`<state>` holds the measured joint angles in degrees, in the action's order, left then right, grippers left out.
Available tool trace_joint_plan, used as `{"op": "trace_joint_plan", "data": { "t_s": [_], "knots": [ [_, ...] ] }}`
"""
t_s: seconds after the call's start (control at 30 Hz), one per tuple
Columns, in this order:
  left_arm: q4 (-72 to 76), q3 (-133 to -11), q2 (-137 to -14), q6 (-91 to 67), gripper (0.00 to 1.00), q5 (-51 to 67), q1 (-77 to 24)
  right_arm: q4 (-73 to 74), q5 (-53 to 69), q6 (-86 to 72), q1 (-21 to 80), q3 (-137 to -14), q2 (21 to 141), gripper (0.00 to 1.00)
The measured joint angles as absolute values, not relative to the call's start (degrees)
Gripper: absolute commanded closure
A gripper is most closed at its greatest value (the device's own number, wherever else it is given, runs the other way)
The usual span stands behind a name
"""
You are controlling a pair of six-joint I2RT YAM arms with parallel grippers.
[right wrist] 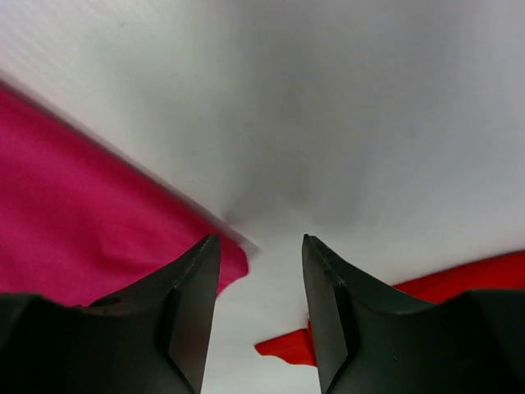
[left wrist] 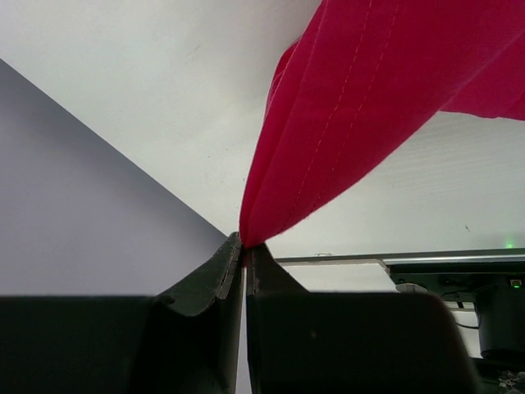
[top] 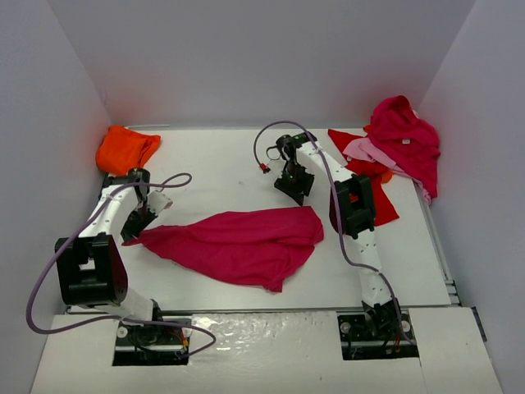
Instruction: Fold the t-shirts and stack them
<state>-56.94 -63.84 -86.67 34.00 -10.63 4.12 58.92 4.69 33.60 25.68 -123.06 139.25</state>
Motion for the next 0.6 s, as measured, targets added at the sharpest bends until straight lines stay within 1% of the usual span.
{"op": "trace_joint_plan", "data": {
  "t_s": [0.1,0.17,0.27,0.3,0.37,0.43,0.5,0.6],
  "knots": [
    [-56.9,-63.86,-87.62,33.98,1.0,-10.61,4.12,60.66,8.38,34.5,25.53,-120.51,139.13,0.59],
    [-56.91,-63.86,-87.88,33.98,1.0,-10.63,4.1,61.44,9.53,35.23,25.7,-118.11,138.7,0.63],
    [-56.9,-63.86,-87.88,33.96,1.0,-10.66,3.88,62.26,10.68,36.75,26.14,-112.31,135.95,0.84],
    [-56.9,-63.86,-87.88,33.98,1.0,-10.68,3.83,62.36,10.91,37.45,26.33,-109.71,134.82,0.99],
    [-56.84,-63.83,-87.88,33.98,1.0,-10.66,3.79,62.6,11.25,38.81,27.0,-103.98,132.25,1.0],
    [-56.74,-63.83,-87.88,33.97,1.0,-10.68,3.74,62.94,11.44,39.6,27.78,-100.73,130.91,1.0],
    [-56.69,-63.83,-87.88,33.95,1.0,-10.75,3.68,62.13,10.76,39.62,28.39,-99.24,129.84,1.0],
    [-56.56,-63.83,-87.88,33.76,1.0,-11.05,3.6,57.53,4.98,37.51,29.37,-99.1,127.55,1.0]
  ]
}}
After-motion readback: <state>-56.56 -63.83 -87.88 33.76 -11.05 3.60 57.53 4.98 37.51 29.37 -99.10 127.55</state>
